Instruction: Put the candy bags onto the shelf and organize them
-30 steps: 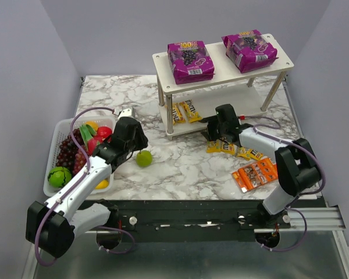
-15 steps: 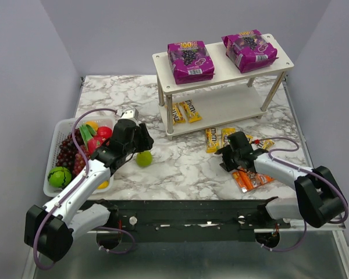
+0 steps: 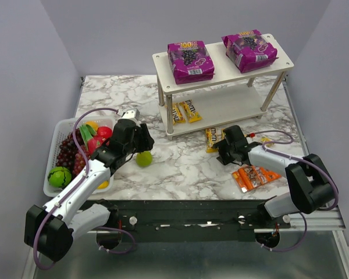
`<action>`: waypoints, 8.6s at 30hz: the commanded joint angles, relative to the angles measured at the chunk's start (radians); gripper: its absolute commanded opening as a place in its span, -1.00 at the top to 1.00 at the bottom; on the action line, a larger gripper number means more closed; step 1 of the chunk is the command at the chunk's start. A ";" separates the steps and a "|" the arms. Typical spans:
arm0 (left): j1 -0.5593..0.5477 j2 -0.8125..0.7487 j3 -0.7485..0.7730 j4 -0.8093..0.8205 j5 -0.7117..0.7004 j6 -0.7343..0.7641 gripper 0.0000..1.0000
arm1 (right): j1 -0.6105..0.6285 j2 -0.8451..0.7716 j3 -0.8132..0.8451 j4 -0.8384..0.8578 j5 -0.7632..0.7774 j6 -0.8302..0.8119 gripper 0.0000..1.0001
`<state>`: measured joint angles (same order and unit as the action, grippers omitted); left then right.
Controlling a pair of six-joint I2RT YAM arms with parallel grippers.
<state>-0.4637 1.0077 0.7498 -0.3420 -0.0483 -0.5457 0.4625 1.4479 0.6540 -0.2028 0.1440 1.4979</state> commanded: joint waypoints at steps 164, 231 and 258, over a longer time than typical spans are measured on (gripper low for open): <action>-0.093 0.120 0.016 0.023 -0.093 -0.065 -0.41 | -0.134 0.364 0.570 0.075 -0.101 -0.097 0.15; -0.073 0.149 -0.017 0.098 0.122 -0.033 -0.78 | -0.042 0.304 0.269 -0.158 -0.524 -1.113 0.28; -0.118 0.276 0.014 0.175 0.208 -0.106 -0.75 | 0.074 -0.239 -0.186 -0.021 -0.408 -0.394 -0.42</action>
<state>-0.5720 1.2564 0.7280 -0.1974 0.1276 -0.6331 0.5201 1.2617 0.5247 -0.2909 -0.2447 0.9623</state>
